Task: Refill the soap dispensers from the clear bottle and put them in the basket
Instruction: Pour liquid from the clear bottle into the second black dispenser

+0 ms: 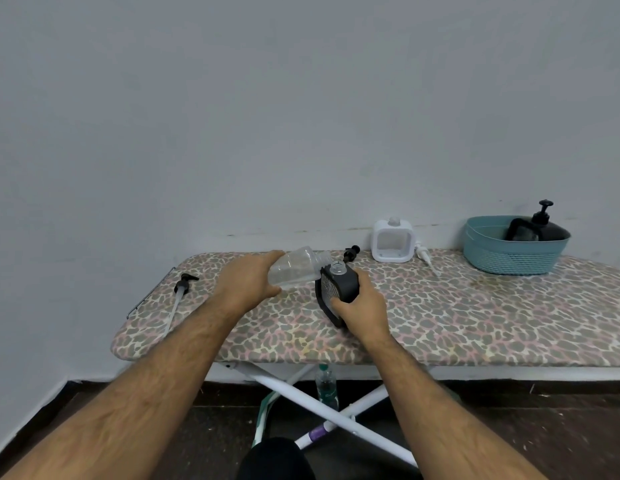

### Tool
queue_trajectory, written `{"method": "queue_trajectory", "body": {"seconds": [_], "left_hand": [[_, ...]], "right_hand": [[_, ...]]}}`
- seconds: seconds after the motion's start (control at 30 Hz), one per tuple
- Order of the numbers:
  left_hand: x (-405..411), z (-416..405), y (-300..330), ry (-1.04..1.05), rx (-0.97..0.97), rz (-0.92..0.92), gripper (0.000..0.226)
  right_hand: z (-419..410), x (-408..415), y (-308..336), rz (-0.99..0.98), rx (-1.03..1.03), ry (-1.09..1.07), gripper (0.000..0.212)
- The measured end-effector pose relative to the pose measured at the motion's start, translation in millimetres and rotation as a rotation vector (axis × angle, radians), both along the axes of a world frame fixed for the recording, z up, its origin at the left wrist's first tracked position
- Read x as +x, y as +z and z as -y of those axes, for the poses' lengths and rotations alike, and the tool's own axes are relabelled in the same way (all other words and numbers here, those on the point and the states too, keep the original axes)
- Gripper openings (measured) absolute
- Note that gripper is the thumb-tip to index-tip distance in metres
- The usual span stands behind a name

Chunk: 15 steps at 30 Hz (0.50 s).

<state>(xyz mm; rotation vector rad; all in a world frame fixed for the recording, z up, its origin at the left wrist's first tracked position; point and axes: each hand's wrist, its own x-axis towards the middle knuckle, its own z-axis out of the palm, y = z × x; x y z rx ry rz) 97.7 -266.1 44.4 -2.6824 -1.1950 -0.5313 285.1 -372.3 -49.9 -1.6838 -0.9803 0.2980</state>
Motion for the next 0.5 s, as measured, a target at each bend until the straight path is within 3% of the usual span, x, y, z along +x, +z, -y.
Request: {"method": "queue_trajectory", "body": {"seconds": [0.5], "left_hand": [[13,2,24,0.044,-0.074,-0.136,0.069]], "right_hand": [[0,0,1,-0.015,-0.026,0.016,0.057]]}}
